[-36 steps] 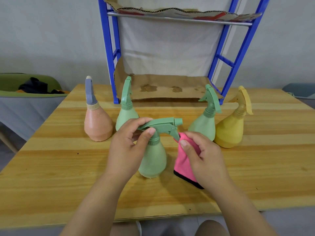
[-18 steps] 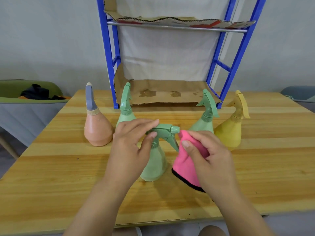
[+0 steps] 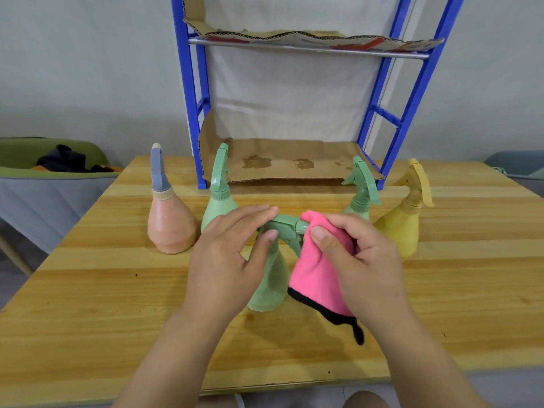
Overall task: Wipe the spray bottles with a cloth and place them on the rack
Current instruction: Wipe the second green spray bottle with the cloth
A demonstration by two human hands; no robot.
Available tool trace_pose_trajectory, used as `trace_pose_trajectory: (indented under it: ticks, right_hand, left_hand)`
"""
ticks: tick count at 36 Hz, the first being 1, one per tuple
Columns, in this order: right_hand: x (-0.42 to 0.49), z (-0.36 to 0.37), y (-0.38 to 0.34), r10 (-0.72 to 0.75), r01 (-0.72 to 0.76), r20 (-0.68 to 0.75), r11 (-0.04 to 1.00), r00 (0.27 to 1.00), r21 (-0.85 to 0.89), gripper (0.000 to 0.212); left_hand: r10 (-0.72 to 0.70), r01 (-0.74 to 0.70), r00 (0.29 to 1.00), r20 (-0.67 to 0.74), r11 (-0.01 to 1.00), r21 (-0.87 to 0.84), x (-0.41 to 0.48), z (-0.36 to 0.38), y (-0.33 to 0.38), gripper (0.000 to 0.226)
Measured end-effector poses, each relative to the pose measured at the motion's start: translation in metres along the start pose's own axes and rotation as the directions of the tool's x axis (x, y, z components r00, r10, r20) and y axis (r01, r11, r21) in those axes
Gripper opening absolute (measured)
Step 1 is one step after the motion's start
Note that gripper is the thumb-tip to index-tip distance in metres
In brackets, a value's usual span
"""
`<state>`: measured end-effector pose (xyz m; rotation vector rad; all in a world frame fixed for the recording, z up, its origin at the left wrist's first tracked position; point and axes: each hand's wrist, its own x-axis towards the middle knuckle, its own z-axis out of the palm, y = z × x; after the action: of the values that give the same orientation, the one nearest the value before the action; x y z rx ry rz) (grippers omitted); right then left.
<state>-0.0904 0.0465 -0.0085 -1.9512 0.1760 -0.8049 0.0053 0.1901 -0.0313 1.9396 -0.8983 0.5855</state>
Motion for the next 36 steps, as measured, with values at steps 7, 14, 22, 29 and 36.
trace_pose_trajectory:
  ticks: [7, 14, 22, 29, 36]
  right_hand:
    - [-0.019, 0.009, 0.011, 0.072, -0.077, 0.114, 0.996, 0.991, 0.041, 0.020]
    - [-0.023, 0.008, 0.014, 0.041, -0.054, 0.177, 0.996, 0.983, 0.073, 0.026]
    - [-0.022, 0.014, 0.016, 0.082, -0.084, 0.054, 0.995, 0.995, 0.054, 0.031]
    - [-0.013, 0.023, 0.012, 0.066, -0.064, -0.039, 0.997, 0.997, 0.047, 0.028]
    - [0.006, 0.042, 0.011, 0.035, -0.036, -0.061, 0.999, 0.998, -0.020, 0.022]
  left_hand:
    - [-0.078, 0.087, 0.994, 0.083, 0.990, -0.114, 0.000, -0.002, 0.008, 0.054]
    - [-0.125, 0.148, 0.985, 0.122, 0.968, -0.202, 0.004, -0.006, 0.014, 0.051]
    - [-0.270, 0.314, 0.948, 0.170, 0.882, -0.350, -0.005, -0.019, 0.014, 0.041]
    - [-0.254, 0.254, 0.967, 0.033, 0.934, -0.252, -0.008, -0.025, 0.014, 0.032]
    - [-0.251, 0.259, 0.966, 0.066, 0.920, -0.295, -0.007, -0.029, 0.004, 0.031]
